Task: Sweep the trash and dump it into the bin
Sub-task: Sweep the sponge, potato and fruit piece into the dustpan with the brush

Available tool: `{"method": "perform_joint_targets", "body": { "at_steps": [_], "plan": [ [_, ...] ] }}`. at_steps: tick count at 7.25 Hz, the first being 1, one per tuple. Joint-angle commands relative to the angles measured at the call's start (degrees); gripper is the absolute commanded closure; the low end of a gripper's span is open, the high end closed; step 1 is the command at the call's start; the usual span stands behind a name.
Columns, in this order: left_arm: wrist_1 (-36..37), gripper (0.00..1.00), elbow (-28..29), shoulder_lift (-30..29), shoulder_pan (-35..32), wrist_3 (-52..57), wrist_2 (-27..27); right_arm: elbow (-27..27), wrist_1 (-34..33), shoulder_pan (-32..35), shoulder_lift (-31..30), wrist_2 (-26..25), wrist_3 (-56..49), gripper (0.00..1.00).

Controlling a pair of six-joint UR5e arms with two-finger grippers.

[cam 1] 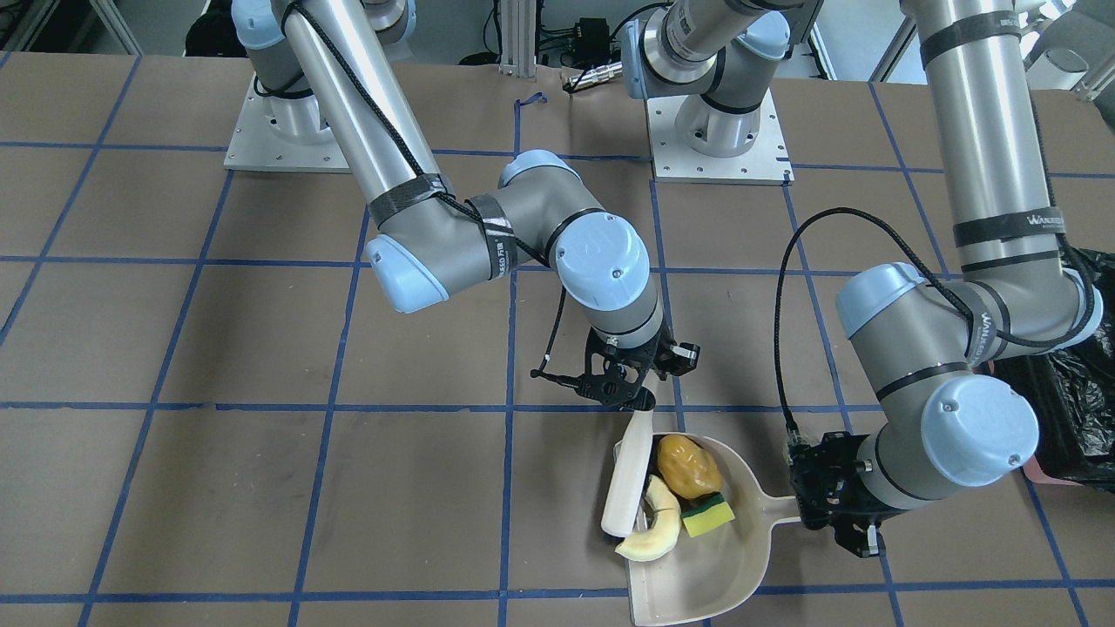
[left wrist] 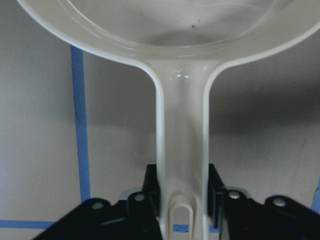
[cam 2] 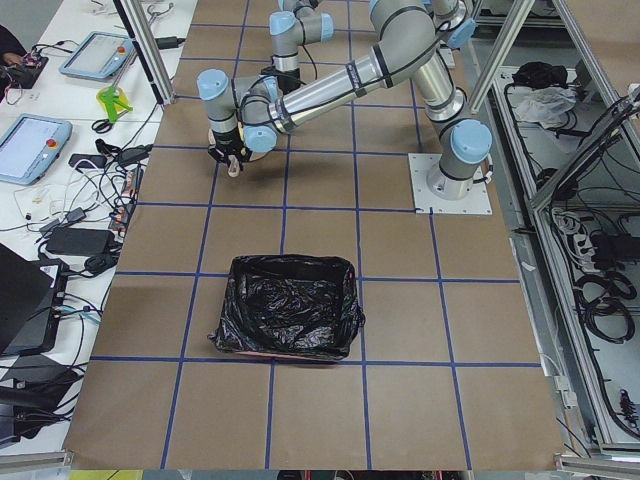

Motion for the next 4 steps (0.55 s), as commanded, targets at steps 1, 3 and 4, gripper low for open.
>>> {"method": "perform_joint_targets", "body": {
  "at_steps": [1,3,4],
  "plan": [
    [0.1,0.97,-0.3,0.2,0.2,0.6,-0.2,-0.7,-4.3,1.6,2.3,2.7,2.4,1.00],
    [0.1,0.97,-0.3,0.2,0.3,0.6,-0.2,-1.3,-3.3,1.2,1.1,1.6,1.6,1.00],
    [0.1,0.97,-0.3,0.2,0.3,0.6,-0.2,-1.4,-1.3,0.5,-0.3,0.6,1.3,1.00]
  ]
}}
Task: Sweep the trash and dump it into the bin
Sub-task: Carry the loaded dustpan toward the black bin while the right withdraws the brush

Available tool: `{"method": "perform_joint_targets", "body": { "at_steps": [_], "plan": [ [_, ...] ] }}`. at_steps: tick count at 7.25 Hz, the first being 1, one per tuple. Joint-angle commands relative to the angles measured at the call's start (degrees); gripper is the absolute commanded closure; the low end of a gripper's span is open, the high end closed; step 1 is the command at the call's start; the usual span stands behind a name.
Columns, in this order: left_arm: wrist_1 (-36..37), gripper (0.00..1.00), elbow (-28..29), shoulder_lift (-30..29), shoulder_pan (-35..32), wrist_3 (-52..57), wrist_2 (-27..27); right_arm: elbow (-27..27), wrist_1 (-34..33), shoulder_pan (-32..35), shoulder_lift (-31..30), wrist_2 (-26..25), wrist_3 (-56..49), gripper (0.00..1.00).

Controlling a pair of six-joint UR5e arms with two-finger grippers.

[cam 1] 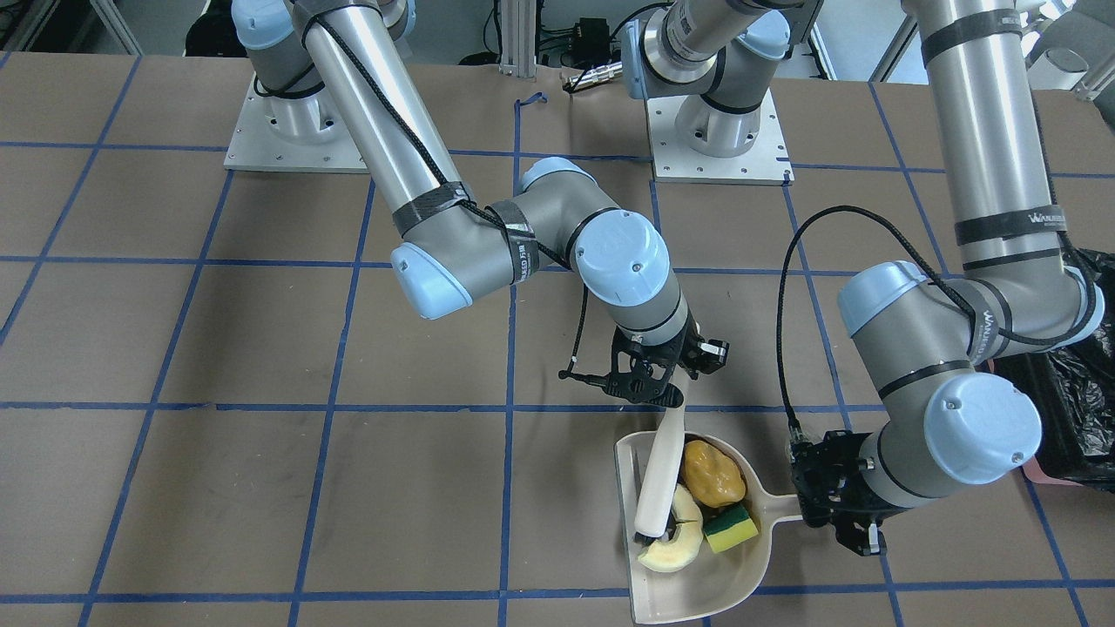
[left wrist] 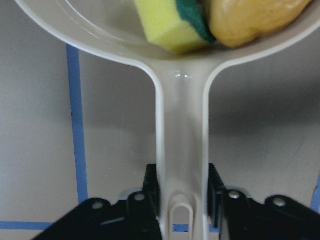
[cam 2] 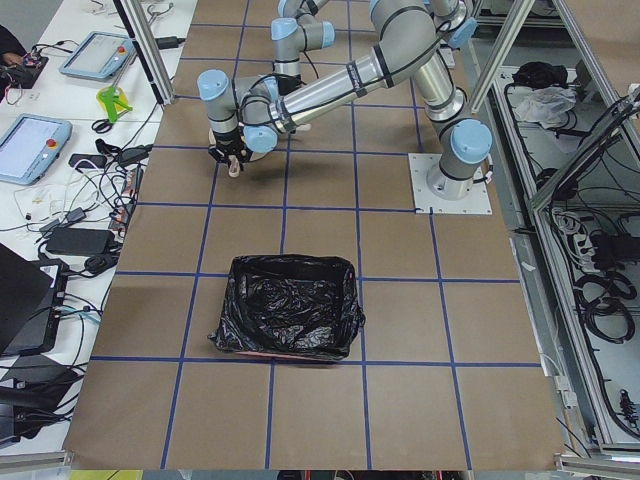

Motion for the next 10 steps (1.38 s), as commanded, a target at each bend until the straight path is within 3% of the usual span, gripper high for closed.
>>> {"method": "perform_joint_targets", "body": {
  "at_steps": [1,3,5,7,8,10],
  "plan": [
    [0.0,0.97,0.0,-0.1,0.0,-0.1,-0.1,-0.1,6.0,-1.7,-3.7,-2.7,-1.4,1.00],
    [0.0,0.97,0.0,-0.1,0.0,-0.1,-0.2,0.3,11.7,-3.8,-7.8,-3.0,-1.9,1.00],
    [0.0,0.98,-0.1,0.1,0.5,0.1,-0.6,2.6,22.6,-8.4,-12.9,-10.1,-11.2,1.00],
    [-0.6,1.00,0.1,0.9,5.3,0.2,-8.6,9.3,23.5,-16.8,-19.3,-13.3,-21.4,1.00],
    [-5.4,1.00,1.1,1.4,11.3,0.5,-16.3,13.6,23.2,-21.0,-22.5,-17.4,-29.7,1.00],
    [-13.6,1.00,7.8,1.4,19.3,5.8,-16.6,18.0,22.7,-32.4,-26.1,-20.8,-47.0,1.00]
  ]
}}
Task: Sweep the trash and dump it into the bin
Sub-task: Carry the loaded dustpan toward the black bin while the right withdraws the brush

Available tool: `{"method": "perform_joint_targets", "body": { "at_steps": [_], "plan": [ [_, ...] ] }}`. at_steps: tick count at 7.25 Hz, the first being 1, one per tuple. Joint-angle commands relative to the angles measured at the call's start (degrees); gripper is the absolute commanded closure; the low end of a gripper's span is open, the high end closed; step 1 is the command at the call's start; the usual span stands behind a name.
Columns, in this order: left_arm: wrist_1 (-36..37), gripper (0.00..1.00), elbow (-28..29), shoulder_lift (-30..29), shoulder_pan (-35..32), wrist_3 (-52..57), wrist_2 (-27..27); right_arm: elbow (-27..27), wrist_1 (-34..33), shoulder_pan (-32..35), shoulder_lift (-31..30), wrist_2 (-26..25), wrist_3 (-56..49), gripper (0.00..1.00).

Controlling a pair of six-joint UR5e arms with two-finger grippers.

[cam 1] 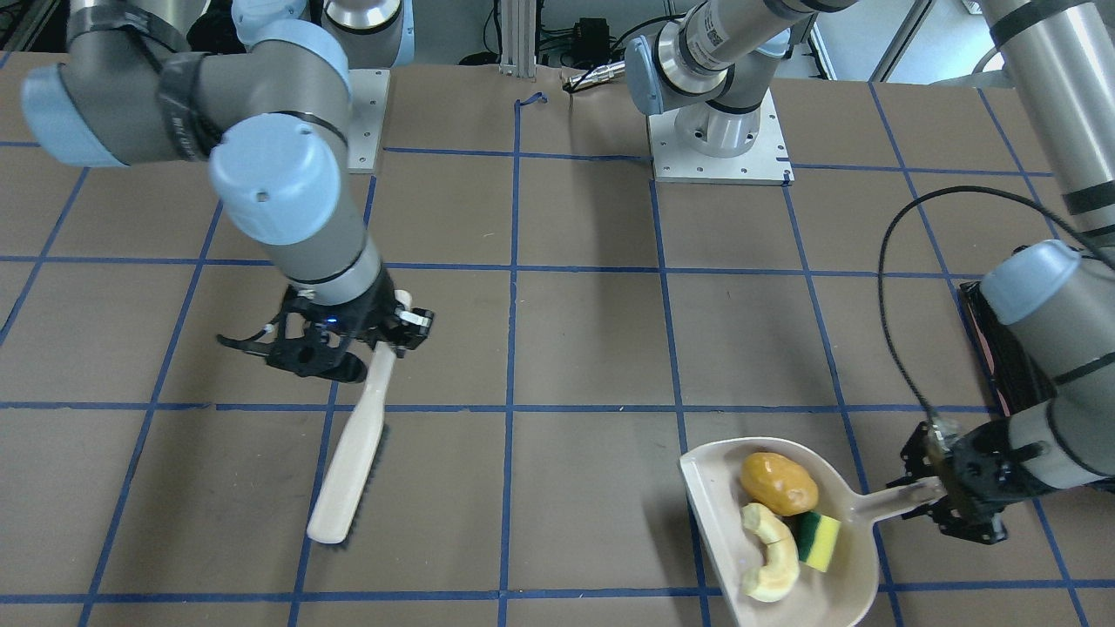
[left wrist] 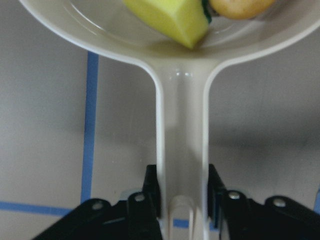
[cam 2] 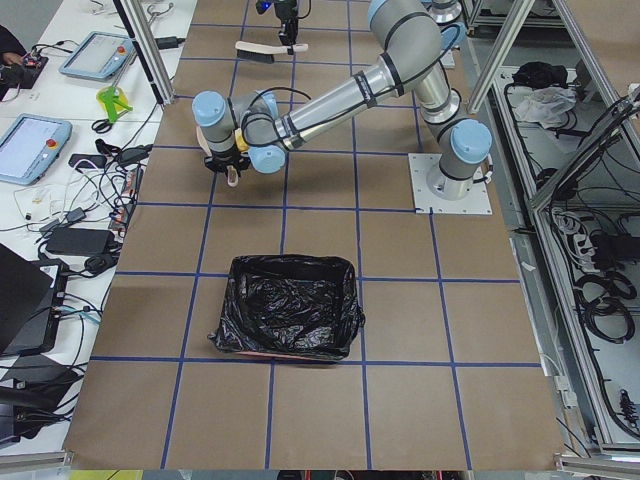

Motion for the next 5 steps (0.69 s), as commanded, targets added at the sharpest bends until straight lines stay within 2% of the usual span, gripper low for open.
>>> {"method": "perform_joint_targets", "body": {
  "at_steps": [1,2,3,4,5],
  "plan": [
    [-11.6,1.00,9.4,0.1,8.2,4.7,-0.2,4.0,-0.1,-13.3,-2.4,-2.1,-18.5,1.00],
    [-18.2,1.00,15.4,0.1,10.7,6.4,2.3,6.2,-0.8,-19.1,-2.4,-1.7,-24.1,1.00],
    [-22.8,1.00,20.7,-0.1,13.8,10.7,4.4,8.8,-5.3,-22.3,-2.2,-2.0,-27.8,1.00],
    [-24.3,1.00,24.1,-1.2,18.1,15.9,5.3,10.6,-9.3,-24.6,-1.9,-2.1,-32.4,1.00],
    [-24.2,1.00,25.4,-2.0,22.6,21.9,6.7,11.2,-10.0,-26.1,-1.2,-2.0,-34.1,1.00]
  ]
}}
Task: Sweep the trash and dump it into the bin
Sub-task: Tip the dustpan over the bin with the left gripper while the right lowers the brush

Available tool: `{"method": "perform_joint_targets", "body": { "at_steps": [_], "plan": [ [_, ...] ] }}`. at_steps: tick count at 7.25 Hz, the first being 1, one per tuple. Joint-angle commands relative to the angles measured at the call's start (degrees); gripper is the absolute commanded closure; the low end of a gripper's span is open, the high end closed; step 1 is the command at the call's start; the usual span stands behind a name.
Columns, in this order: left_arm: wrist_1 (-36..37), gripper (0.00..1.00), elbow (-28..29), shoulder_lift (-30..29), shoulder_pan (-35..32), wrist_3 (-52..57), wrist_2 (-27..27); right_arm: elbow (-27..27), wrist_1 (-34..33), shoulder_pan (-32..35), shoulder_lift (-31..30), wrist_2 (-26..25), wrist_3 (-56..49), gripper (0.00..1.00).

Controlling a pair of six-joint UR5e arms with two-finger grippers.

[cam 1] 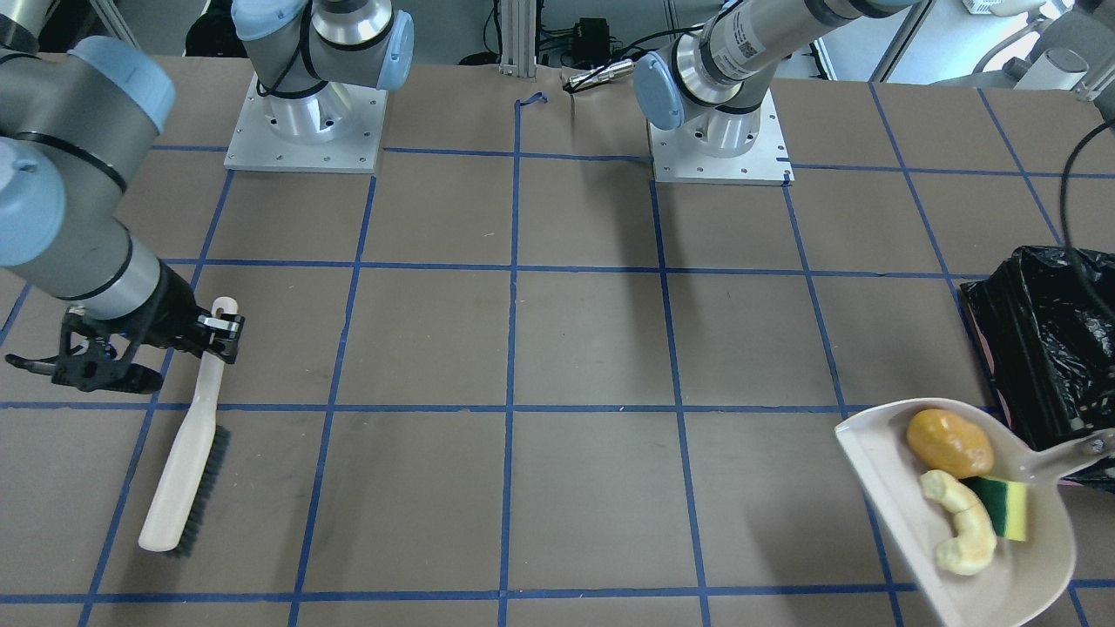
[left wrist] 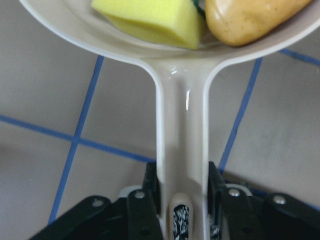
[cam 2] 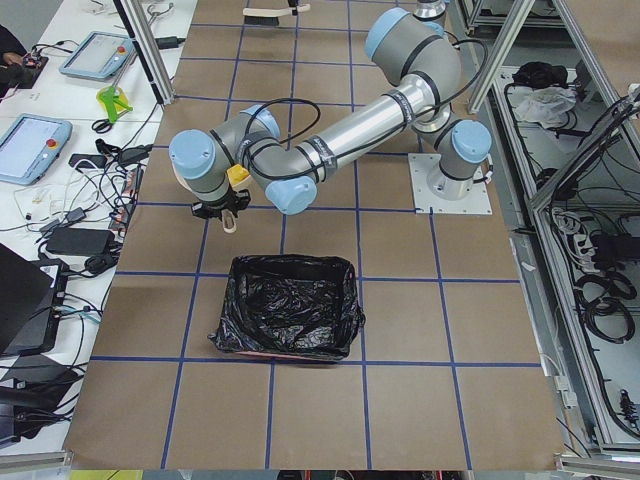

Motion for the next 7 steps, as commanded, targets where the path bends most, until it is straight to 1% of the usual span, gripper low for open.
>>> {"method": "perform_joint_targets", "body": {
  "at_steps": [1,3,4,5,6,7],
  "plan": [
    [-1.0,1.00,5.0,-1.9,9.5,13.2,3.4,1.6,-4.2,-3.3,1.8,-0.5,-5.5,1.00],
    [-1.1,1.00,12.1,-3.8,12.9,24.7,9.0,1.6,-7.7,-4.9,5.2,-1.1,-7.5,1.00],
    [-0.1,1.00,14.2,-5.5,14.2,31.3,9.9,1.6,-8.2,-5.0,5.9,-1.7,-8.2,1.00],
    [5.3,1.00,14.8,-7.3,14.5,35.6,13.0,1.6,-8.0,-4.9,6.0,-1.7,-7.8,1.00],
    [9.7,1.00,14.8,-8.8,14.5,37.8,18.2,1.6,-8.0,-4.9,6.2,-1.7,-8.3,1.00],
    [13.2,1.00,14.6,-9.9,14.5,41.7,20.2,1.5,-7.9,-4.9,6.3,-1.7,-8.4,1.00]
  ]
}}
